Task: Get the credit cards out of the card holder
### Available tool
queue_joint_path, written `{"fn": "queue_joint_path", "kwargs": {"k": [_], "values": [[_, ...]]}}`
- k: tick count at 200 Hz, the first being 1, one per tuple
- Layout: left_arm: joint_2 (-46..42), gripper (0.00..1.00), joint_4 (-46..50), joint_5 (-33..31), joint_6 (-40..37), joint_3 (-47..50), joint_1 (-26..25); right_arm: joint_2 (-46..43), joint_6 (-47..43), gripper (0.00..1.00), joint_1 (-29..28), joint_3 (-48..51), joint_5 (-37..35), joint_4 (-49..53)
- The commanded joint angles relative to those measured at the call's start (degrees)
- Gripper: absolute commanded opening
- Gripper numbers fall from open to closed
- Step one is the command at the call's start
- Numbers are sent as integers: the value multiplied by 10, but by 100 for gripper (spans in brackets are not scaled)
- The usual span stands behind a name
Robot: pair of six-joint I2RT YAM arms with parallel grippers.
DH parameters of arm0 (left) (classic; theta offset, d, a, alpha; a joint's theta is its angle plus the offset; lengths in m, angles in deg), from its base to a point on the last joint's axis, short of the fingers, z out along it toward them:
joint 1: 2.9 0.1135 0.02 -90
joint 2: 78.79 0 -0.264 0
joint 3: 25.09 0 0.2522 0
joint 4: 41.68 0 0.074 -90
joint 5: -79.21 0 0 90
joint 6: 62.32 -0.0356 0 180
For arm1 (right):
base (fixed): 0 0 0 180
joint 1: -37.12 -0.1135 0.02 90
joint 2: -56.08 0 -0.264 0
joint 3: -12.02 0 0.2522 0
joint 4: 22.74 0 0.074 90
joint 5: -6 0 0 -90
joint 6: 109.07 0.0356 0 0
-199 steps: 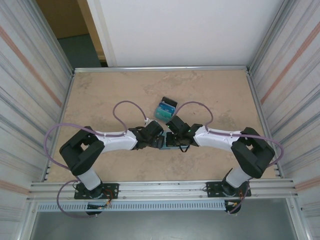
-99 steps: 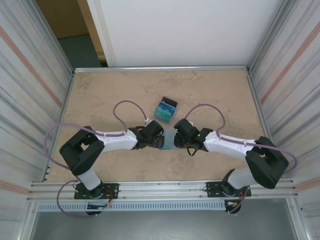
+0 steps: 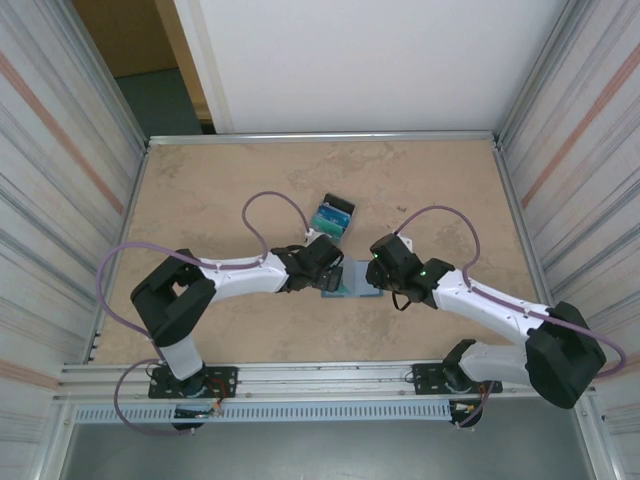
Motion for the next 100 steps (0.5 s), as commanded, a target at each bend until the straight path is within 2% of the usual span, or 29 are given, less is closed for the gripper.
{"fn": "queue_joint_path", "kwargs": {"k": [1, 50, 100], "values": [[10, 99, 19, -11, -20, -30, -12, -31, 0, 36, 9, 9, -26, 29], [73, 99, 31, -3, -31, -92, -39, -105, 0, 37, 34, 23, -48, 57], [107, 99, 60, -28, -26, -130, -56, -168, -11, 34, 57, 31, -43, 81]]}}
